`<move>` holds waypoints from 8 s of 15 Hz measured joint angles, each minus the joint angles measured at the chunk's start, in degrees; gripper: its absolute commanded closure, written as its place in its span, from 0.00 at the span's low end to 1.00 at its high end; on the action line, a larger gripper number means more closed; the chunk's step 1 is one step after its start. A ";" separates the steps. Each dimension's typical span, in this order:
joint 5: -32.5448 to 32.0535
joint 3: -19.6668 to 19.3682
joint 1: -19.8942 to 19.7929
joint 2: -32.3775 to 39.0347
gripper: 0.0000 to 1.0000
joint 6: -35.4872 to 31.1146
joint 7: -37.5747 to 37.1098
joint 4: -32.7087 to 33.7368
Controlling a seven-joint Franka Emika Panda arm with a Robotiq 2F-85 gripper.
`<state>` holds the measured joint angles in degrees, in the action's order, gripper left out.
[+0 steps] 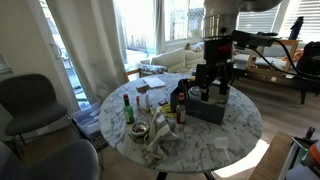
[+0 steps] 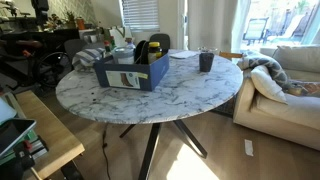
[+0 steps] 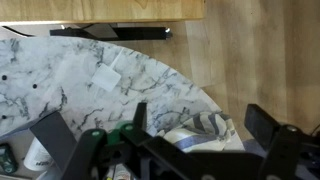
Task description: Put the transparent measuring cup in the silver cup
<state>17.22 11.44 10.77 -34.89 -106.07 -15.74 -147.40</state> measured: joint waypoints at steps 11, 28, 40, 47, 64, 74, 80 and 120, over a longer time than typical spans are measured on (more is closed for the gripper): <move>0.06 -1.08 -2.53 -0.58 0.00 -10.97 0.13 -8.58; -3.49 -9.39 -15.27 7.62 0.00 -11.46 -2.78 -11.43; -2.33 -11.77 -15.06 15.62 0.00 -11.30 0.93 -10.38; 0.68 -10.01 -12.16 34.98 0.00 -21.27 -2.61 -7.12; 2.53 -9.72 -10.15 48.47 0.73 -19.41 -0.59 2.53; 2.06 -11.29 -11.24 38.69 0.73 -24.43 5.35 0.32; -7.36 -11.32 -11.77 18.66 0.73 -25.73 -0.65 -3.10; -17.01 -4.40 -27.17 10.24 0.73 -52.74 -13.34 0.08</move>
<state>0.21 7.04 -16.40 -24.65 -158.81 -29.07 -147.32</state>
